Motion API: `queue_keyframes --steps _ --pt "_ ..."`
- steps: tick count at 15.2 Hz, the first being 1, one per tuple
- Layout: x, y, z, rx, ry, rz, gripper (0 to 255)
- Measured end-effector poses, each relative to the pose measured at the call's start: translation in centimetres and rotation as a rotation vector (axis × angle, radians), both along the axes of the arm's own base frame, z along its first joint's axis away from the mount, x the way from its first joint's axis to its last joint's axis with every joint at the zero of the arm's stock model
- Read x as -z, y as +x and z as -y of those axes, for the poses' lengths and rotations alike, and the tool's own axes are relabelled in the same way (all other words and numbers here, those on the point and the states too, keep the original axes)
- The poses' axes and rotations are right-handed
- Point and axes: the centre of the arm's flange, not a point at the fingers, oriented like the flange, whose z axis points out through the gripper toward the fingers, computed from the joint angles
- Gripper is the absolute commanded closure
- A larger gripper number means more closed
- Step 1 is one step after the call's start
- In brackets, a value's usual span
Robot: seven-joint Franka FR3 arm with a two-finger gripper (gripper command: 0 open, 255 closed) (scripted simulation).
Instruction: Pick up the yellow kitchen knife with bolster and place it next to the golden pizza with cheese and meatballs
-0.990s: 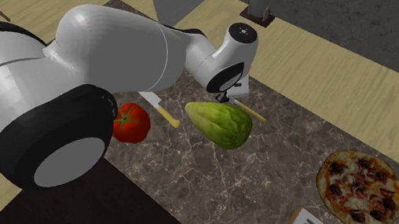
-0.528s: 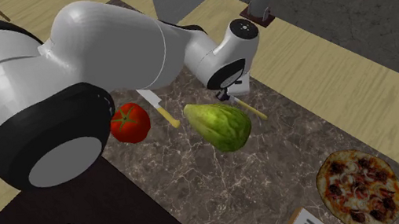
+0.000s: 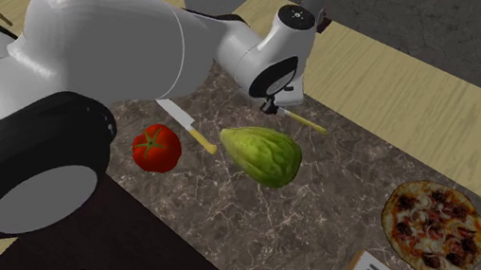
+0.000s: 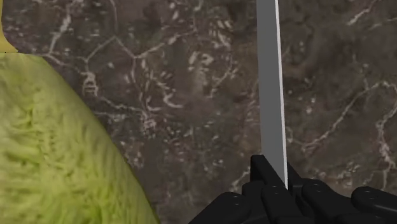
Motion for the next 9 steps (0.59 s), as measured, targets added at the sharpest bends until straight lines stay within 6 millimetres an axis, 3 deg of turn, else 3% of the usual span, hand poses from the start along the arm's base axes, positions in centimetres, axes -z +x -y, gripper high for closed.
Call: queue_keyframes --steps 9 --pt "-4.9 0.1 0.1 0.000 0.000 0.000 255"
